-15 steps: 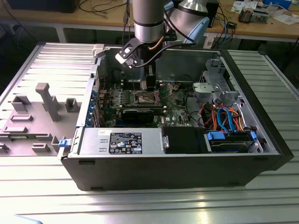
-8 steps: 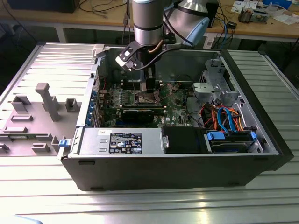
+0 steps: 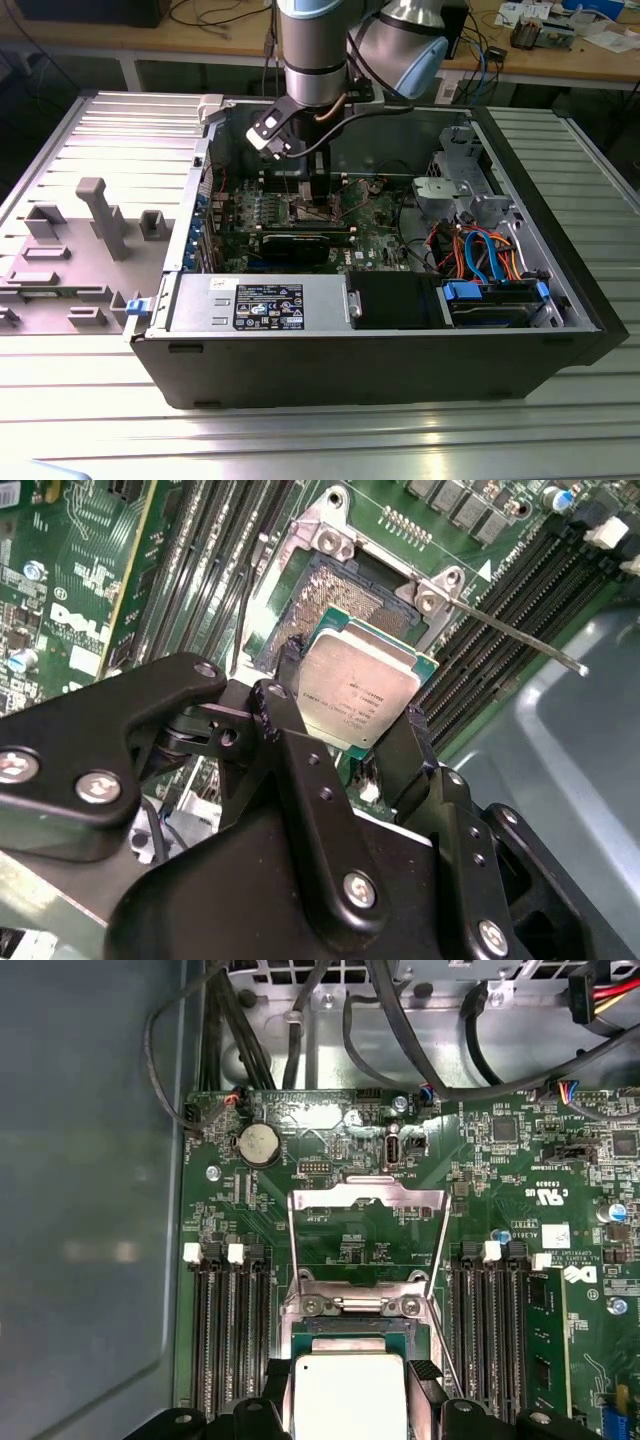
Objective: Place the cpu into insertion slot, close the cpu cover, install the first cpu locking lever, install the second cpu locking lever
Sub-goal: 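Place the cpu into insertion slot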
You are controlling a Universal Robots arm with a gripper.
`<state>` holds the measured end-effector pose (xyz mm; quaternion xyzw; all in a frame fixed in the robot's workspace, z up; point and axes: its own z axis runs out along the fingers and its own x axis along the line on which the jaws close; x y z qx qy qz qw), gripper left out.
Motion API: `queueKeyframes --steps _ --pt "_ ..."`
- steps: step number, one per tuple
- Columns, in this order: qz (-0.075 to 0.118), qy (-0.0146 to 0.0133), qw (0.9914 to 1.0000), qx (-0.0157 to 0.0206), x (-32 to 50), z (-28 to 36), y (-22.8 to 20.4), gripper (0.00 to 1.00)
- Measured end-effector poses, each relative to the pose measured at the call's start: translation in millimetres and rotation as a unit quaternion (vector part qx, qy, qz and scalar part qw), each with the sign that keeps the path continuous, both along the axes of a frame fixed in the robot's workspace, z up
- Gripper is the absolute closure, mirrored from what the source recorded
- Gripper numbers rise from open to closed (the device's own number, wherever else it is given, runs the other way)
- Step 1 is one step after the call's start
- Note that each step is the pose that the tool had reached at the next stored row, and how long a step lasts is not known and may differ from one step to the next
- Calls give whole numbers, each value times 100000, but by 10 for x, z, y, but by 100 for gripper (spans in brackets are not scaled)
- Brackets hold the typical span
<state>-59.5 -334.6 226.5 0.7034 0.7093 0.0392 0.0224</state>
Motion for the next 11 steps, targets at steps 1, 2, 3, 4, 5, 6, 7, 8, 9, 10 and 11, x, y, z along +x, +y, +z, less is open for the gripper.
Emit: queueKeyframes --steps 1,2,3,4,5,6,7,8,9,10,11 --pt "-5 -2 100000 1 0 -10 -1 46" --pt "2 5 100000 -10 0 -12 -1 46" --pt "3 10 100000 -13 0 -12 -1 46" --pt "3 9 100000 -13 0 -13 -1 46" --pt "6 1 100000 -1 1 -14 -1 46" --pt "6 0 100000 1 0 -16 -1 46" --pt "5 -1 100000 -1 1 -18 -1 46" --pt "5 1 100000 -2 0 -18 -1 46" --pt "7 3 100000 -1 0 -18 -1 46" --pt "4 1 100000 0 0 -18 -1 46" --pt "6 0 100000 -1 0 -18 -1 46"
